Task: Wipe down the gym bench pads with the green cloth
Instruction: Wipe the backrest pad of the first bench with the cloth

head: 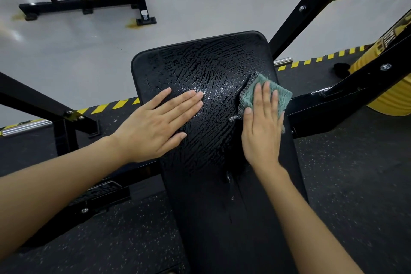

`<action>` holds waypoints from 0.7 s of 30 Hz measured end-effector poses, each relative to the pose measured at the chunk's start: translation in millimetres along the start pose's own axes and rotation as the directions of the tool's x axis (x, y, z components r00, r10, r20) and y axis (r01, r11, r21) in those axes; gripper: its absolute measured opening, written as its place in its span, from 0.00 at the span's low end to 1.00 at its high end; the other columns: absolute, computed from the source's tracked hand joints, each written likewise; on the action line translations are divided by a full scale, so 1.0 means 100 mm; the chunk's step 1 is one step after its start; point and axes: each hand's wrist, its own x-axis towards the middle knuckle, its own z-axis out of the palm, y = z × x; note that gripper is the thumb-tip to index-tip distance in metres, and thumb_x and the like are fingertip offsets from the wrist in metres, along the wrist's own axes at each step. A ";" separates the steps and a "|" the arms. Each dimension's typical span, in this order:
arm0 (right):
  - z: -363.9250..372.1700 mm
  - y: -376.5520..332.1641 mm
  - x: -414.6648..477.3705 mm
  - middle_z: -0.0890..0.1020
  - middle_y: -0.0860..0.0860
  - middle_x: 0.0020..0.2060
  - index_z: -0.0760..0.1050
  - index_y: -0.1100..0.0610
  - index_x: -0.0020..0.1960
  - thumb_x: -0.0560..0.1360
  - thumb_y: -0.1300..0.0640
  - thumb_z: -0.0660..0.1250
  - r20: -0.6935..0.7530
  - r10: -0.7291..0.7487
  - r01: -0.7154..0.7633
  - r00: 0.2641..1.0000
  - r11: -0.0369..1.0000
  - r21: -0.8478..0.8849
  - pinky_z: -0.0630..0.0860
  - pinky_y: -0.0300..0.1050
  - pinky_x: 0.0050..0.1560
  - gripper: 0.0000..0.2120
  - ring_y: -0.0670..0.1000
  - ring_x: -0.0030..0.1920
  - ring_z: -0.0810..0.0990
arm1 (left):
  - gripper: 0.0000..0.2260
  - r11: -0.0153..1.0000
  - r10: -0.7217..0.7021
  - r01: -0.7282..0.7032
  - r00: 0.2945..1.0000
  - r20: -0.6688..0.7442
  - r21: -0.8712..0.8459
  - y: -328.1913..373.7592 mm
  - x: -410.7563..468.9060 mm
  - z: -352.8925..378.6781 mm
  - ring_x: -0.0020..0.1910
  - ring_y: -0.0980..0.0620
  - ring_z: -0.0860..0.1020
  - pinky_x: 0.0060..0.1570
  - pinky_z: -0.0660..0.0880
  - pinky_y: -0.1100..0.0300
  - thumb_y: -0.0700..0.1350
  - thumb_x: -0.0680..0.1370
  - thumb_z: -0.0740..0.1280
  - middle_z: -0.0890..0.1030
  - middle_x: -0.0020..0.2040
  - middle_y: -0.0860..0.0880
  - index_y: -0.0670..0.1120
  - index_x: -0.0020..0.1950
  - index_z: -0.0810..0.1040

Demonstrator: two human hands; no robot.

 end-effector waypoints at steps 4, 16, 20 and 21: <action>0.12 -0.16 -0.50 0.45 0.46 0.80 0.47 0.50 0.80 0.83 0.47 0.43 0.029 -0.035 0.035 0.999 0.999 -0.021 0.41 0.56 0.77 0.26 0.47 0.79 0.39 | 0.28 1.000 -0.002 0.002 1.000 0.000 0.000 0.00 0.00 0.00 0.81 0.48 0.52 0.78 0.48 0.45 0.54 0.84 0.47 0.53 0.82 0.44 0.41 0.81 0.53; 0.15 -0.01 -0.39 0.47 0.46 0.80 0.46 0.51 0.80 0.83 0.47 0.44 0.045 -0.149 0.153 0.988 0.985 -0.081 0.43 0.54 0.78 0.27 0.47 0.79 0.42 | 0.28 1.000 -0.005 0.005 1.000 0.008 -0.008 0.00 0.00 0.01 0.81 0.49 0.51 0.78 0.49 0.45 0.53 0.84 0.48 0.52 0.82 0.45 0.42 0.81 0.52; 0.05 0.01 0.16 0.46 0.47 0.80 0.45 0.51 0.80 0.83 0.47 0.43 -0.030 -0.042 0.040 0.999 0.997 -0.071 0.42 0.56 0.78 0.27 0.48 0.79 0.41 | 0.28 1.000 -0.006 0.006 1.000 0.013 -0.011 0.00 0.00 0.01 0.81 0.48 0.51 0.78 0.49 0.45 0.53 0.84 0.47 0.52 0.82 0.45 0.42 0.81 0.51; 0.03 -0.01 0.24 0.46 0.47 0.80 0.45 0.51 0.80 0.83 0.47 0.43 -0.031 -0.015 0.014 0.999 0.999 -0.051 0.42 0.56 0.78 0.27 0.48 0.79 0.41 | 0.28 1.000 -0.006 0.006 1.000 0.012 -0.009 0.00 0.00 0.01 0.81 0.48 0.51 0.78 0.49 0.45 0.53 0.84 0.48 0.52 0.82 0.45 0.42 0.81 0.51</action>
